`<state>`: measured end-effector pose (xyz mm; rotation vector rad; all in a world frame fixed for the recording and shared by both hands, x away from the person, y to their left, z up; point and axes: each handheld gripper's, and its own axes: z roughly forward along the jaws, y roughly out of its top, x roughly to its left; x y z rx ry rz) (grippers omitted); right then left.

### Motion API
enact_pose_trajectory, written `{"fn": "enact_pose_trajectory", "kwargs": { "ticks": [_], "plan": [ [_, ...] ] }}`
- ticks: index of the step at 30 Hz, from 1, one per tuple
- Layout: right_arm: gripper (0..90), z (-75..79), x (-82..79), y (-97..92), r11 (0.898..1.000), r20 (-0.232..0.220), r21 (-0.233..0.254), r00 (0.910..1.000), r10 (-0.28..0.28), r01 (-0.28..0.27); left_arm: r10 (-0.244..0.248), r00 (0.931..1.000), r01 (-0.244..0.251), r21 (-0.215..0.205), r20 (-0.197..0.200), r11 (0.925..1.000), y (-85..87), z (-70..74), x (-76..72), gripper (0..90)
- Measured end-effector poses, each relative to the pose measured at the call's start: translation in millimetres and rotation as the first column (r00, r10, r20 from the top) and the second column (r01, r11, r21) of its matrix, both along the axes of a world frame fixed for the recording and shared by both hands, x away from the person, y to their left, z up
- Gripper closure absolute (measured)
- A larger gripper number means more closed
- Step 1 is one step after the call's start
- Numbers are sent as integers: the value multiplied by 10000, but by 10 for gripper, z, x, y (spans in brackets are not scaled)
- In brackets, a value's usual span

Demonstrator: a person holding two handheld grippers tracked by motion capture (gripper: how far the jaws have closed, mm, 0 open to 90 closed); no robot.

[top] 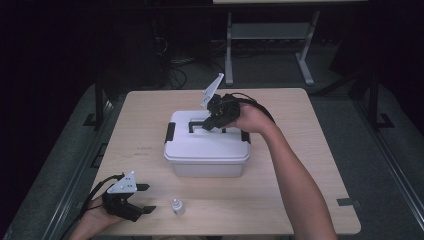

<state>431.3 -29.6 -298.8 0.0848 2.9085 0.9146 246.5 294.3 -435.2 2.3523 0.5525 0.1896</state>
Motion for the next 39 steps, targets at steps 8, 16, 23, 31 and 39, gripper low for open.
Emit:
{"fn": "enact_pose_trajectory", "kwargs": {
  "ticks": [8,16,23,31,39],
  "plan": [
    [830,5,-2,-3,10000,-8,17,10000,91,-91,-4,10000,4,-4,-1,10000,1,-1,2,248],
    [833,16,-8,-3,9998,34,80,9998,175,-175,11,10000,-11,-12,-14,10000,9,-3,3,248],
    [833,63,-23,-38,9996,121,249,9999,119,-122,38,10000,-39,-28,-8,10000,13,-1,3,248],
    [834,144,-73,-85,9990,304,439,9995,91,-104,30,10000,-30,-20,10,10000,8,4,0,248],
    [834,290,-156,-177,9978,546,653,9985,65,-101,0,10000,0,-35,-7,10000,3,2,2,248]
  ]
}}
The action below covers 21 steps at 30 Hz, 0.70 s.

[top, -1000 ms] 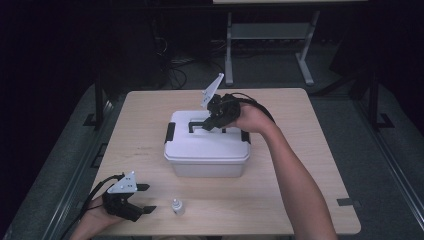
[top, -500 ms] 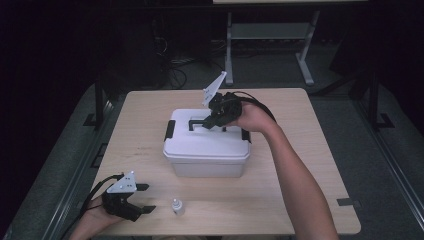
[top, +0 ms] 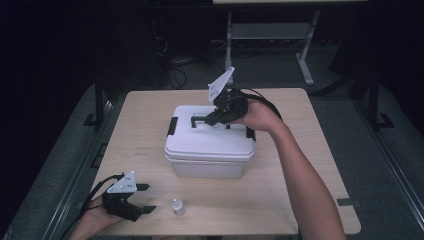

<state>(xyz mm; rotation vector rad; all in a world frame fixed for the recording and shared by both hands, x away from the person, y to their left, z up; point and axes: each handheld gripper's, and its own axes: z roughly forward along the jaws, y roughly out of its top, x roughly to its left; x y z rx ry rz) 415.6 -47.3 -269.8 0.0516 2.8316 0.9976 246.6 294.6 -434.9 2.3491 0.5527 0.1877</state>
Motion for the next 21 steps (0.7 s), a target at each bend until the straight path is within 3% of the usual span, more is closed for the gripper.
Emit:
{"fn": "enact_pose_trajectory", "kwargs": {
  "ticks": [11,21],
  "plan": [
    [834,234,-224,-306,9999,586,90,9982,-147,142,-30,10000,30,53,-12,10000,-26,5,-10,248],
    [834,364,-415,-813,9970,961,303,9926,-740,714,-37,9998,39,118,-178,9999,-49,-1,-10,249]
  ]
}}
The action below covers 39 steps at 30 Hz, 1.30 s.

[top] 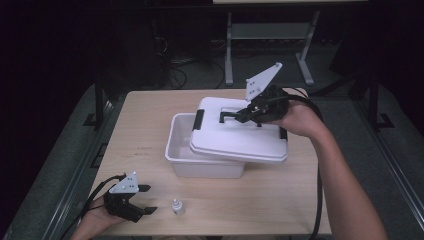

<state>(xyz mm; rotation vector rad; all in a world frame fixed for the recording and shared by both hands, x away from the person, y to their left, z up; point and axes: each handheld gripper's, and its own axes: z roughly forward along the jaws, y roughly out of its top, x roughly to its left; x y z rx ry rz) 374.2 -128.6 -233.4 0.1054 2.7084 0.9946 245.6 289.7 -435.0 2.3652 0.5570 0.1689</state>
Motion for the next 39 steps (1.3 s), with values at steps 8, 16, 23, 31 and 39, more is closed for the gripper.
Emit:
{"fn": "enact_pose_trajectory", "kwargs": {
  "ticks": [8,16,23,31,39],
  "plan": [
    [833,32,-151,-374,9980,30,96,9981,-620,620,-16,10000,16,82,0,10000,-24,-1,-1,249],
    [833,42,-289,-727,9931,99,172,9932,-1162,1160,-1,10000,1,110,-4,9999,-24,1,-4,249],
    [833,-24,-404,-997,9860,4,232,9863,-1652,1651,3,10000,-4,133,22,9999,-23,2,-1,249],
    [834,-142,-517,-1257,9786,-162,119,9786,-2054,2056,40,10000,-40,103,11,9999,-5,9,-5,249],
    [834,-361,-623,-1539,9673,-438,127,9666,-2524,2531,18,10000,-18,102,-1,9999,-18,6,-5,249]
  ]
}}
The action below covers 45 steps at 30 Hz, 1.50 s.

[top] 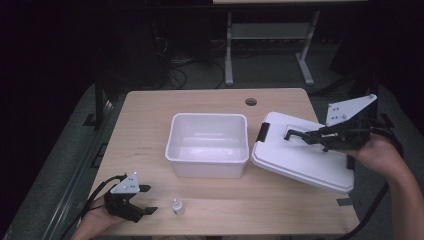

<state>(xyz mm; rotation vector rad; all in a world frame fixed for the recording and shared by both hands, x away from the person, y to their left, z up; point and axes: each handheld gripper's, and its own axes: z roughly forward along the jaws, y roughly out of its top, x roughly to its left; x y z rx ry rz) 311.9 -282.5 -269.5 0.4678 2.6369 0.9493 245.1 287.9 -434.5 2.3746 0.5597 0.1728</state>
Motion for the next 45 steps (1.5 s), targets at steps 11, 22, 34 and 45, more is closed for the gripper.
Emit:
{"fn": "enact_pose_trajectory", "kwargs": {
  "ticks": [11,22,34,45],
  "plan": [
    [832,-486,-35,-106,9996,-486,-3,9984,-281,281,-53,10000,53,0,8,10000,-10,-5,2,249],
    [832,-1284,53,25,9989,-1527,19,9872,-452,460,-131,9999,132,90,-18,9999,-24,-8,-1,249],
    [616,-1461,-97,121,9950,-1610,592,9844,-704,809,-282,9996,282,90,21,9996,-58,14,-15,251],
    [392,-1372,-387,243,9888,-1244,1169,9892,-781,928,-803,9967,804,96,-69,9967,-189,66,-42,272]
  ]
}}
